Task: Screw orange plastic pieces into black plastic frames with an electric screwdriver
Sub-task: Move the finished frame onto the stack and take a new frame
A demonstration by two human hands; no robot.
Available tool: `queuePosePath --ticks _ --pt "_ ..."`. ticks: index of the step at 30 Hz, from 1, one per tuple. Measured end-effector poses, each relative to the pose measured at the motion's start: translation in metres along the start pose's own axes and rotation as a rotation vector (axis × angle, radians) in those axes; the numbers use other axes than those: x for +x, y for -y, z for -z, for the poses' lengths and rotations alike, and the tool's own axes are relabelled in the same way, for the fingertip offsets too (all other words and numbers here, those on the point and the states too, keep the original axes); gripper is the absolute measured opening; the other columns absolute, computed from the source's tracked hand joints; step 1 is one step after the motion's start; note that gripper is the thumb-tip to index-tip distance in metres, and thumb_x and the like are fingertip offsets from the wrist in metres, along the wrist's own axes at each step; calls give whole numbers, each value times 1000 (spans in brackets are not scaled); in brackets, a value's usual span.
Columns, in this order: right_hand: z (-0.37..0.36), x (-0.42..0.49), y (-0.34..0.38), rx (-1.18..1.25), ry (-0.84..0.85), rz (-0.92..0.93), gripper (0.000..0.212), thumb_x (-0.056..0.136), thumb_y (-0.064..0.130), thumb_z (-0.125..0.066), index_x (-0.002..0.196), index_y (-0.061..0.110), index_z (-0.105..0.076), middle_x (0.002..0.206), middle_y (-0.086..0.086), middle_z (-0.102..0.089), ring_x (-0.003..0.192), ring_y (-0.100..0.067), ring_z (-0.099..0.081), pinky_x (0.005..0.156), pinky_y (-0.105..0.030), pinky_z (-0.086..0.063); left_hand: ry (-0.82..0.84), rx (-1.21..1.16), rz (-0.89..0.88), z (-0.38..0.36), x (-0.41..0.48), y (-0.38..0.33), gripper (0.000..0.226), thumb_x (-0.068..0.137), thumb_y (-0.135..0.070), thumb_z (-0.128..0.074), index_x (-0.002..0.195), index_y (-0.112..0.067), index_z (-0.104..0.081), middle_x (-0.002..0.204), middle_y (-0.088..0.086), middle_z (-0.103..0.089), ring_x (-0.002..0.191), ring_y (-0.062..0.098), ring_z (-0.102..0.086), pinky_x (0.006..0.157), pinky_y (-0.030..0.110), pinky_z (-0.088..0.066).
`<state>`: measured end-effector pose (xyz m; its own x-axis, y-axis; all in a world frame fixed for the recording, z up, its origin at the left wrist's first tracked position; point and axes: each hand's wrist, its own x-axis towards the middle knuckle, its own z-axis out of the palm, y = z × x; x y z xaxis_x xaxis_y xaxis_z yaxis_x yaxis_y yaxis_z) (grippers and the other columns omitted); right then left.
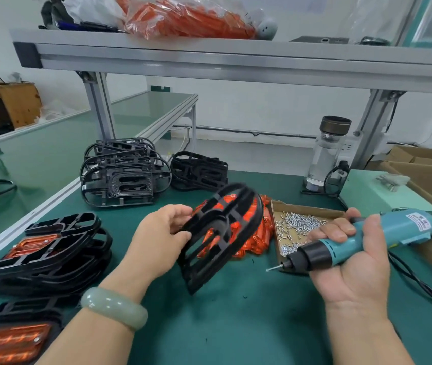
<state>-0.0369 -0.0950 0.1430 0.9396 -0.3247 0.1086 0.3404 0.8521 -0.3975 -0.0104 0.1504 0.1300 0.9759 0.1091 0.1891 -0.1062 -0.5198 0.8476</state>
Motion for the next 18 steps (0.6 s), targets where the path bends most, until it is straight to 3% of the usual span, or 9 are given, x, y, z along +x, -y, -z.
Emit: queuePosePath --ticks 5,13,18 --pt "2 1 0 6 25 -9 19 89 42 -53 89 23 -54 60 13 -43 47 0 -43 54 -16 -45 178 290 -152 0 -6 -7 43 80 2 -65 108 -30 -68 102 -19 -67 97 -3 -61 91 12 -41" --pt "4 3 -1 23 22 -21 19 90 41 -52 87 22 -54 59 13 -44 47 -1 -44 53 -16 -44 299 516 -259 -8 -11 -5 41 85 -9 -62 116 -36 -64 118 -18 -63 112 3 -55 87 7 -31" --pt "3 4 -2 12 14 -14 18 87 41 -53 87 23 -53 58 13 -44 46 -1 -45 54 -15 -44 379 561 -273 -20 -13 -6 43 86 -11 -60 119 -38 -61 123 -16 -61 116 8 -54 97 18 -38"
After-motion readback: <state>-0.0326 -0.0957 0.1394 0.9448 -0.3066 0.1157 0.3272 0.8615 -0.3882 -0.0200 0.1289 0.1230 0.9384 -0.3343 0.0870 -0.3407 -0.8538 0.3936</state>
